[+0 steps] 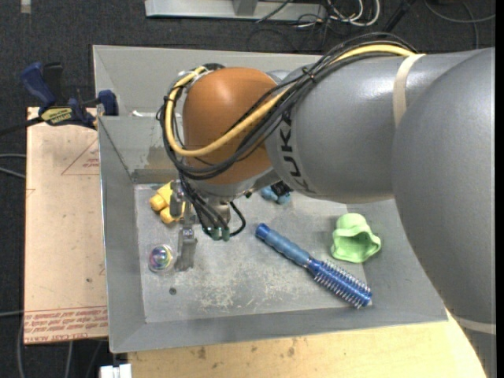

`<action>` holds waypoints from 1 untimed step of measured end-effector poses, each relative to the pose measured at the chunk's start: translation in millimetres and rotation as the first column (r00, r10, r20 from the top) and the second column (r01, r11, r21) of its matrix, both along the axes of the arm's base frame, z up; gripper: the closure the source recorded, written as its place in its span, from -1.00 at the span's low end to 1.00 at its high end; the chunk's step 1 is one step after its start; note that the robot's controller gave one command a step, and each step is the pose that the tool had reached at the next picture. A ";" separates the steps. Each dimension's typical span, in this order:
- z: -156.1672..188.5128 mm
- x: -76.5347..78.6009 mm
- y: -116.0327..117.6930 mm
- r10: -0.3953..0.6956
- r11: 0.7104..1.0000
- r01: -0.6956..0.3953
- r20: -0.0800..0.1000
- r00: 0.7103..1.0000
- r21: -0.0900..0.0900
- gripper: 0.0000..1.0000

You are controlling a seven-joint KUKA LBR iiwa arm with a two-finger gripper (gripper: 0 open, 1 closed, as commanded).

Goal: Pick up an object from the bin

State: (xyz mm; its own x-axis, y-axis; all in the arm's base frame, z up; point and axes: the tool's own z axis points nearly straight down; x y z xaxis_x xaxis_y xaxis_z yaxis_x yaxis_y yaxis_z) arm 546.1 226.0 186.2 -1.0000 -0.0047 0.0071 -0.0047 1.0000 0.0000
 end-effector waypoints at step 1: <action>-113.8 -14.7 -9.2 0.025 1.000 -0.025 -0.001 1.000 -0.001 -1.00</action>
Offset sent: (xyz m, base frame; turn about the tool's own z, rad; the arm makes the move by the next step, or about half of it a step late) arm -0.0122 -0.0087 -0.1084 -0.0254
